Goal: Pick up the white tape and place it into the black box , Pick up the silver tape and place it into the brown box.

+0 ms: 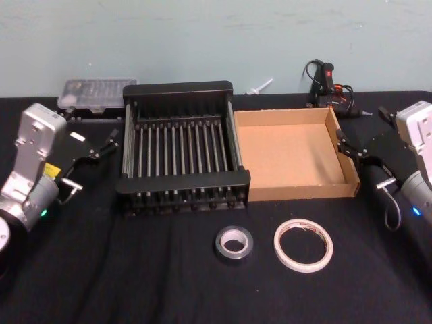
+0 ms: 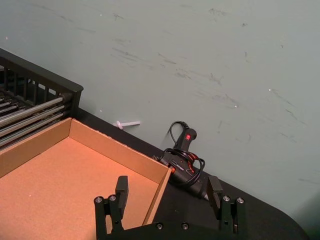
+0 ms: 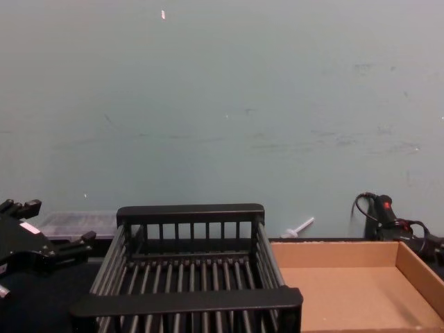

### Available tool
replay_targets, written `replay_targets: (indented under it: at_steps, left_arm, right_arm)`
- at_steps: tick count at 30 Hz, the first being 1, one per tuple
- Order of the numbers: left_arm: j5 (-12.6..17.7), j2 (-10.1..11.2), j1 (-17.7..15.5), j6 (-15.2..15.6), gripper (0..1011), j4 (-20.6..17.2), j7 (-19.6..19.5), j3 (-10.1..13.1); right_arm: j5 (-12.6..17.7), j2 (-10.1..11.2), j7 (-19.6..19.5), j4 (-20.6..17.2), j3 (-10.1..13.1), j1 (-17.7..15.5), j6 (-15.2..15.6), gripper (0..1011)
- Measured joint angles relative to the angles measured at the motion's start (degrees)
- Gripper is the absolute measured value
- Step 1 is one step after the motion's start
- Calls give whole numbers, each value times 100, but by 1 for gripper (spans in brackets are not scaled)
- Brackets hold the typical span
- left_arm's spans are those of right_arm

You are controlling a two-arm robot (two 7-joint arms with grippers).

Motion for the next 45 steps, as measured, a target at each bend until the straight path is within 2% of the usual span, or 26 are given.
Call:
replay_targets:
  at_steps: [45]
  left_arm:
    - [0, 0, 0, 0, 1001, 0, 0, 0]
  right_arm:
    - [0, 0, 0, 0, 0, 0, 0, 1002]
